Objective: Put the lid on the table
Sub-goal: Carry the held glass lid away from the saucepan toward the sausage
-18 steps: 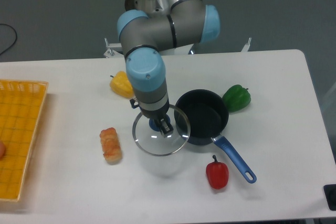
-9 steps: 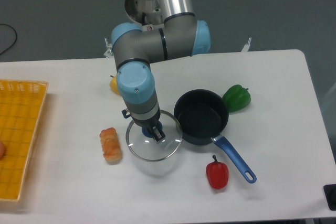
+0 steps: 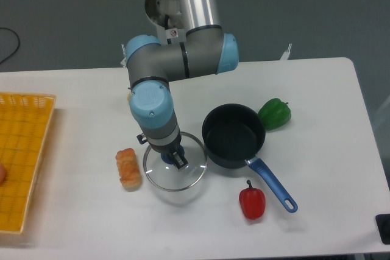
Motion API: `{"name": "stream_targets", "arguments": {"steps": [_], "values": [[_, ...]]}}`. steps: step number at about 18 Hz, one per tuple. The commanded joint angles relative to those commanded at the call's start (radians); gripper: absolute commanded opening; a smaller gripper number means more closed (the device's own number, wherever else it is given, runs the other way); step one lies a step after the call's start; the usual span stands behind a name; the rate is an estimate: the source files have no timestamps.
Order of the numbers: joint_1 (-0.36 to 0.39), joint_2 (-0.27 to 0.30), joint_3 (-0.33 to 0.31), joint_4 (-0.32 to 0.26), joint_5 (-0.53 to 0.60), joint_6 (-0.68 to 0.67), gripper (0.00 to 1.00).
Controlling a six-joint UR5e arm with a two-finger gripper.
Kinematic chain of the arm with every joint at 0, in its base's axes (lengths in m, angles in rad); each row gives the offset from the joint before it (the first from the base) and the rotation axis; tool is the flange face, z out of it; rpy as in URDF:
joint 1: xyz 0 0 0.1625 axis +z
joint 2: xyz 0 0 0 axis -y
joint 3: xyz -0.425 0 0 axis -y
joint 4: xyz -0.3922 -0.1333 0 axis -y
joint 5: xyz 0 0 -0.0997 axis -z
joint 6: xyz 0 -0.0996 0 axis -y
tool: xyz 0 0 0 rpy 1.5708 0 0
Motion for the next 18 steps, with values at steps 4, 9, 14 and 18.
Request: {"name": "stream_targets", "arguments": {"steps": [4,9,14,18], "values": [[-0.009,-0.015,0.003,0.015,0.011,-0.025,0.48],[-0.015,-0.031,0.003,0.017,0.034,-0.026,0.48],[-0.025,-0.046,0.0,0.046,0.037,-0.031,0.48],[-0.026,-0.057,0.0,0.049,0.037,-0.035,0.48]]}}
